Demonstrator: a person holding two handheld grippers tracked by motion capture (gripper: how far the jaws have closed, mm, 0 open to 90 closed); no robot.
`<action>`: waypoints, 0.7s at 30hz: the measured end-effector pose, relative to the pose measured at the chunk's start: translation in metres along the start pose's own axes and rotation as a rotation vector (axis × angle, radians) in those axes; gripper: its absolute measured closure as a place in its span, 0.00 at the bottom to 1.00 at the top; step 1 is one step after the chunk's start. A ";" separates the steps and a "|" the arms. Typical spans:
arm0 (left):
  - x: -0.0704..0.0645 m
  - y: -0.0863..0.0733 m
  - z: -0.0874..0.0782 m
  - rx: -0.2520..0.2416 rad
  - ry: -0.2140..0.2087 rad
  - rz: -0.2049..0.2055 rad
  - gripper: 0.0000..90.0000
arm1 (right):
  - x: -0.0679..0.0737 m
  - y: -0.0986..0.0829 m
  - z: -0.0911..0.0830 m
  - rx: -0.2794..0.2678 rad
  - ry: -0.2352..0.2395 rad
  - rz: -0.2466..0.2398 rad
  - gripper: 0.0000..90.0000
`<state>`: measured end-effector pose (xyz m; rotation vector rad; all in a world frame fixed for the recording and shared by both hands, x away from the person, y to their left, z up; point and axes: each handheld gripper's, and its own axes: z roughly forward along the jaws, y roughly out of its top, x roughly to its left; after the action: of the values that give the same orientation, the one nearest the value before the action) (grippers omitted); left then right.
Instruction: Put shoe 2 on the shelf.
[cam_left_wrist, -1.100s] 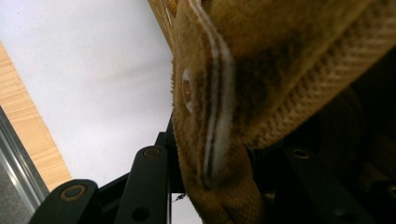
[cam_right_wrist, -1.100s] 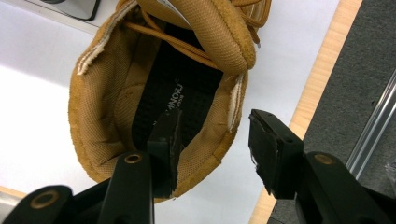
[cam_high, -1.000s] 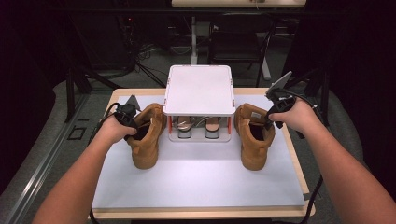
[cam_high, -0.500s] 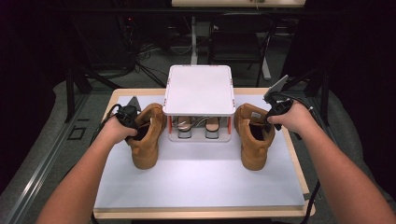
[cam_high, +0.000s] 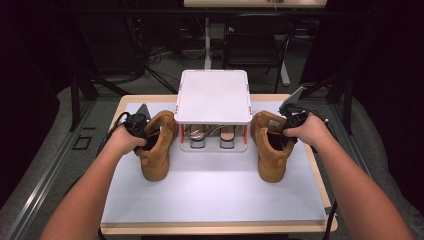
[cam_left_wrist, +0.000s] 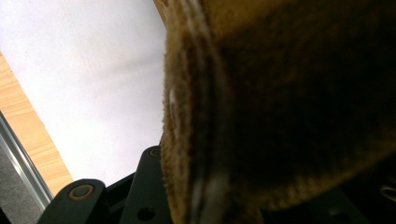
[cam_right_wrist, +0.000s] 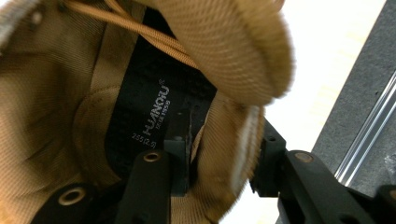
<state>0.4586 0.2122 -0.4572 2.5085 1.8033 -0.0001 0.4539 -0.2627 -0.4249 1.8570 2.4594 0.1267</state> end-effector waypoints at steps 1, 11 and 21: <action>0.000 0.000 0.000 0.002 0.002 0.001 0.78 | 0.000 0.001 0.002 0.015 -0.002 -0.007 0.73; 0.001 0.000 0.000 0.006 -0.004 0.000 0.78 | -0.003 0.002 0.023 0.042 0.020 0.014 0.75; 0.001 0.000 0.002 0.003 0.002 -0.005 0.79 | -0.003 0.004 0.027 0.066 0.023 0.014 0.79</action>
<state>0.4590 0.2132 -0.4588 2.5072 1.8116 -0.0001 0.4613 -0.2641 -0.4514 1.9086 2.4958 0.0683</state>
